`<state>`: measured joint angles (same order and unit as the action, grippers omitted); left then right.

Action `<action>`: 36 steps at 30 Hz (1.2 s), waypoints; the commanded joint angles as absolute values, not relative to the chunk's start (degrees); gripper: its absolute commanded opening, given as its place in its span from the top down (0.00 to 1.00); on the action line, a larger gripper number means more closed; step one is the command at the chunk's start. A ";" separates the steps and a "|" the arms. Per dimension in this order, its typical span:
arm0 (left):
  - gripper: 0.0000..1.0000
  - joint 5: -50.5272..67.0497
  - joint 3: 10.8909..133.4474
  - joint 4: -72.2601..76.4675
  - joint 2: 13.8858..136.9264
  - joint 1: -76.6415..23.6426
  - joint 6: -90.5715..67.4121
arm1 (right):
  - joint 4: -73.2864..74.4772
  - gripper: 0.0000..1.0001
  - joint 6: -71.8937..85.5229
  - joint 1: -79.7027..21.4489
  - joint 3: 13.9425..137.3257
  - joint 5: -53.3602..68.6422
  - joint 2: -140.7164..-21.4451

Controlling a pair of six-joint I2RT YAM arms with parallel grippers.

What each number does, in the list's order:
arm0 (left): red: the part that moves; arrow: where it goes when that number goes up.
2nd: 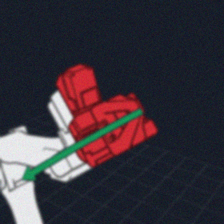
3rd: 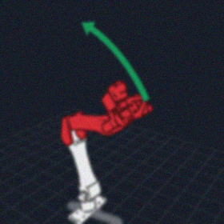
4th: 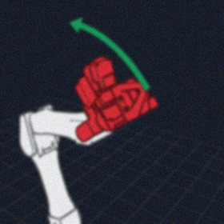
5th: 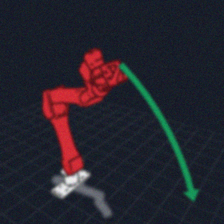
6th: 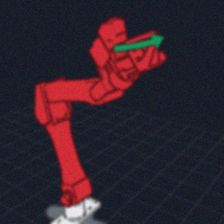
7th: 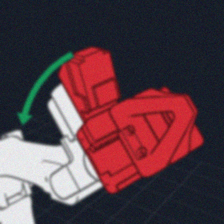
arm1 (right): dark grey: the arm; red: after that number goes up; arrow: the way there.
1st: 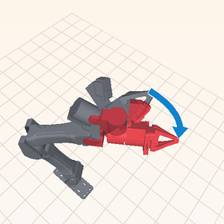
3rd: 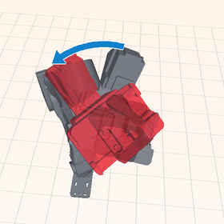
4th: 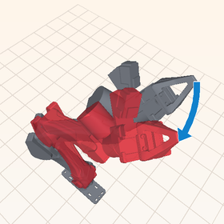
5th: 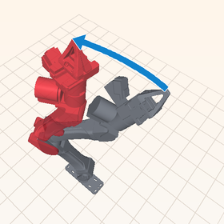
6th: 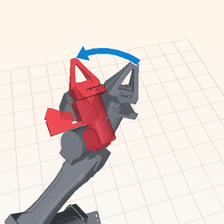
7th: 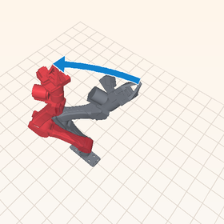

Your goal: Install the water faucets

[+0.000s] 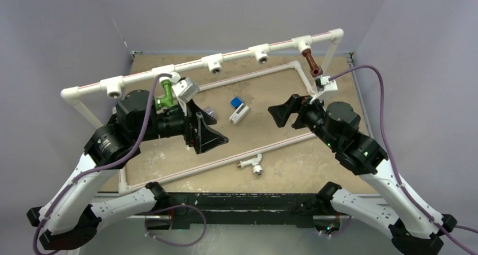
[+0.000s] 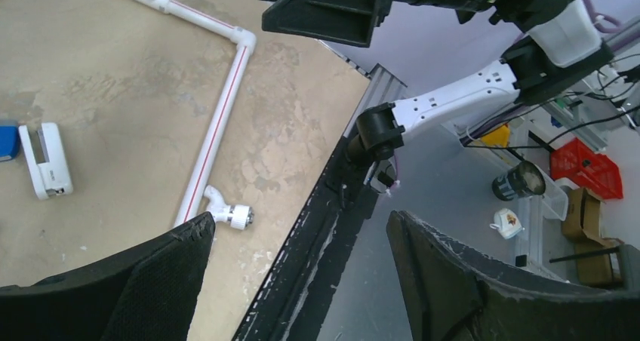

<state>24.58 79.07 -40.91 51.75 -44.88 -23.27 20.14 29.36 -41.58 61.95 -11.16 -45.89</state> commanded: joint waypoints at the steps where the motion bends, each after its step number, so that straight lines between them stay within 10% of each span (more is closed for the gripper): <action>1: 0.16 24.85 83.05 -43.96 49.59 -45.64 -24.55 | 25.31 0.01 32.46 -41.12 64.90 -9.90 -45.56; 36: 0.21 -28.68 95.50 -70.67 44.79 -46.11 -31.26 | 22.06 0.02 45.45 -40.77 57.39 -29.40 -61.38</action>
